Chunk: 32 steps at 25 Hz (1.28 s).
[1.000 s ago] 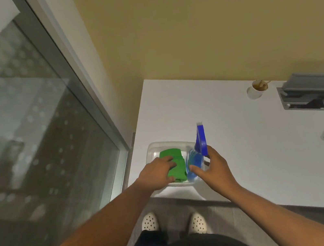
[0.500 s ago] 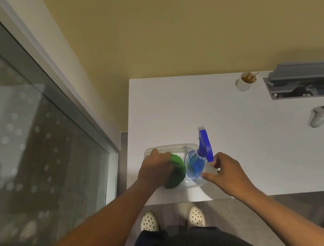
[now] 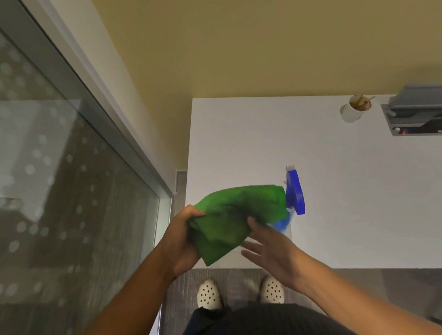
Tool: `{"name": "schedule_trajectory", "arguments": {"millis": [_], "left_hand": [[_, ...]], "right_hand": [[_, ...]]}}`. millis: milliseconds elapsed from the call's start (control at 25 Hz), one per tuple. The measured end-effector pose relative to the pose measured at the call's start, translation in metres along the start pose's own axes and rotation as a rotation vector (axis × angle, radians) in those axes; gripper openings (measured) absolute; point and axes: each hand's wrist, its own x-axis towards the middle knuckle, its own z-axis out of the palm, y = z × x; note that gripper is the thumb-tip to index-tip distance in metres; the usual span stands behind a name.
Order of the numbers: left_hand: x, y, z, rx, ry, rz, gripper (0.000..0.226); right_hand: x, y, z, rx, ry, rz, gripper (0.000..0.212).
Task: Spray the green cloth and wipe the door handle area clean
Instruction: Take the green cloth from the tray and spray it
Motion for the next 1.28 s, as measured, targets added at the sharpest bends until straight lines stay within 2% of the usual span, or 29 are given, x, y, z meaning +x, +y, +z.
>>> {"name": "schedule_trajectory", "arguments": {"millis": [120,240,320,400,560,640,760,880,1000,1160,1240,1280], "left_hand": [[-0.013,-0.013,-0.003,-0.101,-0.067,0.008,0.063],[-0.022,-0.014,-0.005,-0.028,-0.041,0.022,0.063],[-0.023,-0.008,-0.004,0.164,0.07,0.066,0.055],[-0.019,0.002,0.0,0.351,0.109,0.146,0.057],[-0.004,0.015,0.016,0.432,0.116,0.213,0.042],[0.007,0.014,0.021,0.428,0.183,0.264,0.035],[0.017,0.014,0.029,0.232,0.259,0.302,0.029],[0.018,0.019,0.032,0.111,0.208,0.179,0.045],[0.017,0.02,0.029,0.157,0.084,0.04,0.053],[0.018,0.017,0.023,0.024,-0.005,0.027,0.05],[0.02,0.015,0.02,-0.055,-0.047,0.026,0.051],[0.022,0.014,0.018,-0.085,-0.053,0.027,0.052]], "right_hand": [[0.014,-0.007,0.01,0.138,-0.062,-0.13,0.066],[0.025,-0.017,0.013,0.108,-0.05,-0.195,0.066],[0.028,-0.024,0.015,0.025,-0.035,-0.212,0.06],[0.029,-0.028,0.018,-0.108,-0.007,-0.24,0.055],[0.034,-0.037,0.025,-0.323,0.038,-0.302,0.046],[0.034,-0.043,0.026,-0.329,0.008,-0.312,0.055],[0.032,-0.043,0.021,-0.341,-0.051,-0.289,0.078],[0.032,-0.036,0.009,-0.401,-0.075,-0.27,0.084],[0.028,-0.032,0.004,-0.537,-0.054,-0.29,0.069],[0.016,-0.018,-0.003,-0.583,-0.015,-0.337,0.039],[0.007,-0.002,-0.014,-0.605,0.133,-0.357,0.015],[0.003,0.006,-0.022,-0.63,0.243,-0.367,0.016]]}}
